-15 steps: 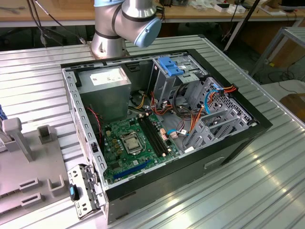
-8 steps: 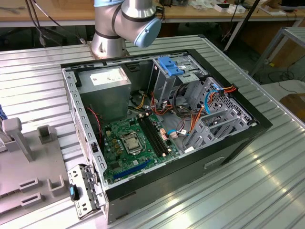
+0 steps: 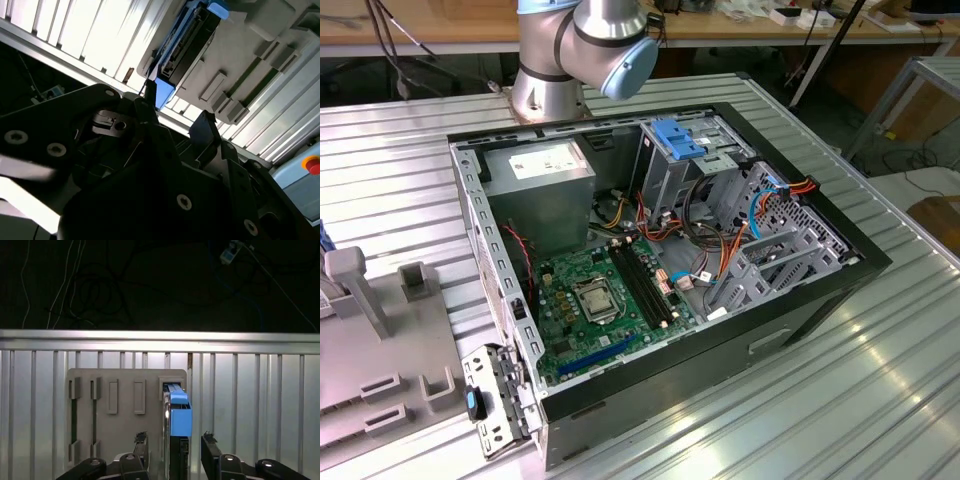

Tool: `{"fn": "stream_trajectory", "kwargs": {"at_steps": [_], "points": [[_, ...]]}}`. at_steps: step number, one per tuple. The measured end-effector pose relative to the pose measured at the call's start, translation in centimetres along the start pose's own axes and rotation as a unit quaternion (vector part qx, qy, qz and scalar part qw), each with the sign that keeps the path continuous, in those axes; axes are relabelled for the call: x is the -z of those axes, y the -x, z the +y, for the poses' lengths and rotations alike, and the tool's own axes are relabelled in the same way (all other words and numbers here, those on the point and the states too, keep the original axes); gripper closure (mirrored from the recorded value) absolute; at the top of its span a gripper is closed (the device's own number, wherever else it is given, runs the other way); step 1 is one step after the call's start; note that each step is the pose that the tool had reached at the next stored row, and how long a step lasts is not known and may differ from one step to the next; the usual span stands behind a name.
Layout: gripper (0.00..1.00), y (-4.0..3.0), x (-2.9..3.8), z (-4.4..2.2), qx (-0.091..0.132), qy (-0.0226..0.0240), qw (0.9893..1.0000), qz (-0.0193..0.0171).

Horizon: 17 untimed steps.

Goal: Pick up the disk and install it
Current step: 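Pick up the disk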

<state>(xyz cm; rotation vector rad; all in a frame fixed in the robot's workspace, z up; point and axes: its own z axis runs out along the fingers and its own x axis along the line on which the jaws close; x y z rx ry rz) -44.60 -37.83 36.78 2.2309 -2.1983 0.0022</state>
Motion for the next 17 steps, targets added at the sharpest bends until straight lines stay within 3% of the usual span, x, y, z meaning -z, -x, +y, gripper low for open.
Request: {"fn": "stream_trajectory", "kwargs": {"at_steps": [8,12,14,17], "points": [[0.46,0.06,-1.54,0.19,0.008,-0.0004,1.0000,-0.0022],[0.46,0.20,-2.47,0.18,0.022,-0.0005,0.9998,-0.0021],[0.46,0.63,-2.74,0.18,0.022,-0.0006,0.9998,-0.0023],[0.46,0.66,-2.96,0.26,0.022,-0.0004,0.9998,-0.0023]]}}
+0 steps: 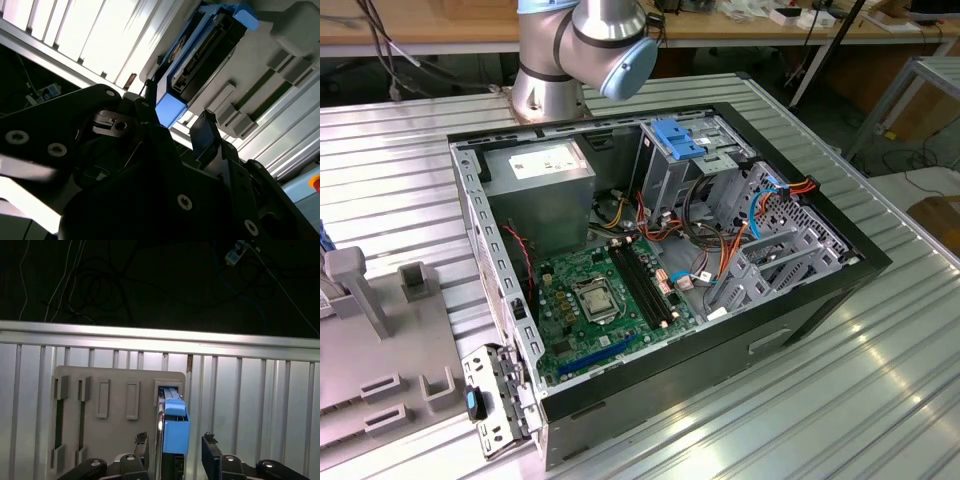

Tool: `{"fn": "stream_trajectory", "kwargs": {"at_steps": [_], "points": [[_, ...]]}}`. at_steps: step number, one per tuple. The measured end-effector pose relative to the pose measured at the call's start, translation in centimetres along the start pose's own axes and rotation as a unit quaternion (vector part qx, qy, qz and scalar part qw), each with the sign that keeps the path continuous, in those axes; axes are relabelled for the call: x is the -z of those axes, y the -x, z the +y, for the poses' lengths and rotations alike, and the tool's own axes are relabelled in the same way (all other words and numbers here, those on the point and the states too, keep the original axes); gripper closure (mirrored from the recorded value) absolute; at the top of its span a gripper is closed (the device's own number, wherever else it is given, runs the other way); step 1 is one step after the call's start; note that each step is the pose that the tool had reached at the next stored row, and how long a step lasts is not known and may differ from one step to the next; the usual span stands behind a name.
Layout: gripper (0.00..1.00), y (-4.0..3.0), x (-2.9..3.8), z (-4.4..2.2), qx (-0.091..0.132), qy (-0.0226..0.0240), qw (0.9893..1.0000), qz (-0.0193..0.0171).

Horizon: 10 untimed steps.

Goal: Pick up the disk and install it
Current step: 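Pick up the disk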

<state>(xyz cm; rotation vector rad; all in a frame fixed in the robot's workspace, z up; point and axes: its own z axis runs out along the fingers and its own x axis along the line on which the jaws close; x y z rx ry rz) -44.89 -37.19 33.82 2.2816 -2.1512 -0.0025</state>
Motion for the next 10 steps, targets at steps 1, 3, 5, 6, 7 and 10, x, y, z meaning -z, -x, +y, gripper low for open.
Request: {"fn": "stream_trajectory", "kwargs": {"at_steps": [1,3,5,6,7,10], "points": [[0.46,0.01,-0.12,0.08,0.000,-0.0001,1.0000,0.0000],[0.46,0.01,-0.17,0.12,0.000,-0.0001,1.0000,0.0000],[0.46,0.01,-0.22,0.13,0.000,-0.0001,1.0000,0.0000],[0.44,0.01,-0.22,0.13,0.000,-0.0001,1.0000,0.0000],[0.44,0.01,-0.22,0.13,0.000,-0.0001,1.0000,0.0000],[0.38,0.01,-0.47,0.13,0.000,-0.0003,1.0000,-0.0001]]}}
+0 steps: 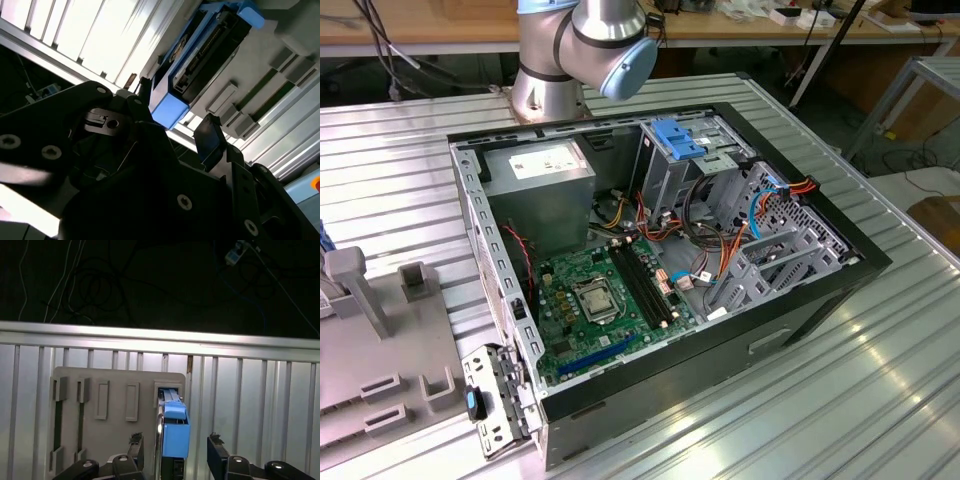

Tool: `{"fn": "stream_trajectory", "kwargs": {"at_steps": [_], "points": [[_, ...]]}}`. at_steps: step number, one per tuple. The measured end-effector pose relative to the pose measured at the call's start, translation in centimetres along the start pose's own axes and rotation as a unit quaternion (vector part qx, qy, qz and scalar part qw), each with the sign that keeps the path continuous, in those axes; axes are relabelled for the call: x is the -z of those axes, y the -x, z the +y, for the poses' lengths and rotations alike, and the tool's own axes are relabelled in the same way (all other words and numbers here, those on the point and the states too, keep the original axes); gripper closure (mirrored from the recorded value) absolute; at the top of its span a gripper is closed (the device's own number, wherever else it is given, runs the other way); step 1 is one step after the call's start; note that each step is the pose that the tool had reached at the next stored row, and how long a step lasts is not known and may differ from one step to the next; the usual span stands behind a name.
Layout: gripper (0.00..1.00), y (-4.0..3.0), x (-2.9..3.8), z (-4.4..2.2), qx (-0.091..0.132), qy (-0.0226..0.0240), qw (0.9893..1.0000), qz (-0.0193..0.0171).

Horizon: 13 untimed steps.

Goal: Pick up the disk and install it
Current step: 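Pick up the disk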

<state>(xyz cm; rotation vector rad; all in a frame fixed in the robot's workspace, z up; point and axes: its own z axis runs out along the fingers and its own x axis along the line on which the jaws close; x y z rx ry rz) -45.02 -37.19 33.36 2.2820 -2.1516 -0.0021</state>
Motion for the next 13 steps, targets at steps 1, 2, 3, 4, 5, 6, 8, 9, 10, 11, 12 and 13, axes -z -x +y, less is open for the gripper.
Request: {"fn": "stream_trajectory", "kwargs": {"at_steps": [1,2,3,4,5,6,8,9,10,11,12,13], "points": [[0.38,0.00,-0.08,0.00,0.000,0.0002,1.0000,0.0001],[0.38,-0.03,-0.17,0.00,0.000,0.0001,1.0000,0.0000],[0.38,-0.06,-0.26,0.01,0.000,0.0001,1.0000,0.0000],[0.38,-0.14,-0.45,0.01,0.000,0.0001,1.0000,0.0001],[0.38,-0.20,-0.66,0.01,0.000,0.0001,1.0000,0.0001],[0.38,-0.22,-0.89,0.01,0.000,0.0001,1.0000,0.0001],[0.38,-0.22,-1.15,0.01,0.000,0.0000,1.0000,0.0000],[0.38,-0.22,-1.29,0.10,0.000,-0.0004,1.0000,0.0001],[0.38,-0.21,-1.42,0.31,0.000,-0.0028,1.0000,0.0003],[0.38,-0.20,-1.48,0.42,0.000,-0.0040,1.0000,0.0003],[0.38,-0.19,-1.54,0.48,0.000,-0.0044,1.0000,0.0003],[0.38,-0.20,-1.58,0.48,0.000,-0.0045,1.0000,0.0003]]}}
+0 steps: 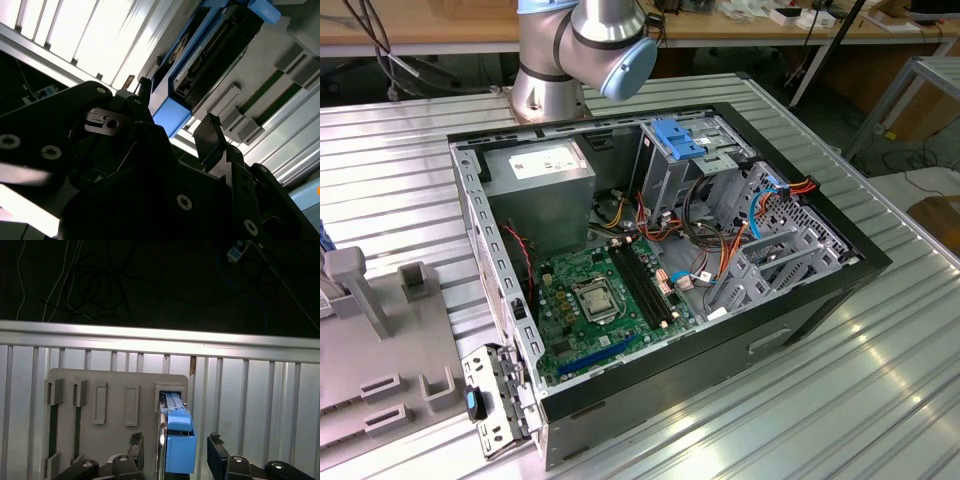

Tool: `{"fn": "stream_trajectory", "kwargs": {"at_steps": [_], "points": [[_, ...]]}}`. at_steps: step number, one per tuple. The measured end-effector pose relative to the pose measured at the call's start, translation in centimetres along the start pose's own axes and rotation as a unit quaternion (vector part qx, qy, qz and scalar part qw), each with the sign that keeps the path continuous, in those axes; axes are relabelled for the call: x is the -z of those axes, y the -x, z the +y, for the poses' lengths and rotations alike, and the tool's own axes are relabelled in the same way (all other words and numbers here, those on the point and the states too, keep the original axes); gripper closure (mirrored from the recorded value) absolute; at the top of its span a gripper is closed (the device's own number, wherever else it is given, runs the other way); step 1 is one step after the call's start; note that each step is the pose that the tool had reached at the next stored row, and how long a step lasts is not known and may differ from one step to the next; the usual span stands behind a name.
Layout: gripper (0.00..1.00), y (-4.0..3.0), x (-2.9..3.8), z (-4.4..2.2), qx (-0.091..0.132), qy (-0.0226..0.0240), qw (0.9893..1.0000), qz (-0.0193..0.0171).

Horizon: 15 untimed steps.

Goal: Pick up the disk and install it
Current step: 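Pick up the disk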

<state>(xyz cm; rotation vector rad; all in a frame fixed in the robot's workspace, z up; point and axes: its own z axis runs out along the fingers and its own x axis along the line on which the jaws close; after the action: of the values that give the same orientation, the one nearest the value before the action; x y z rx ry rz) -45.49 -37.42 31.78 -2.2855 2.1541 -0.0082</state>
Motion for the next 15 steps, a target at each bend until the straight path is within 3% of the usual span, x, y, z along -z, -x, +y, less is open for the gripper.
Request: {"fn": "stream_trajectory", "kwargs": {"at_steps": [10,12,13,15], "points": [[0.38,0.02,-0.62,0.12,0.000,0.0001,1.0000,0.0001],[0.40,0.01,-0.77,0.13,0.000,-0.0010,1.0000,0.0002],[0.47,0.02,-0.85,0.12,0.000,-0.0017,1.0000,0.0002],[0.47,0.01,-0.94,0.13,0.000,-0.0017,1.0000,0.0002]]}}
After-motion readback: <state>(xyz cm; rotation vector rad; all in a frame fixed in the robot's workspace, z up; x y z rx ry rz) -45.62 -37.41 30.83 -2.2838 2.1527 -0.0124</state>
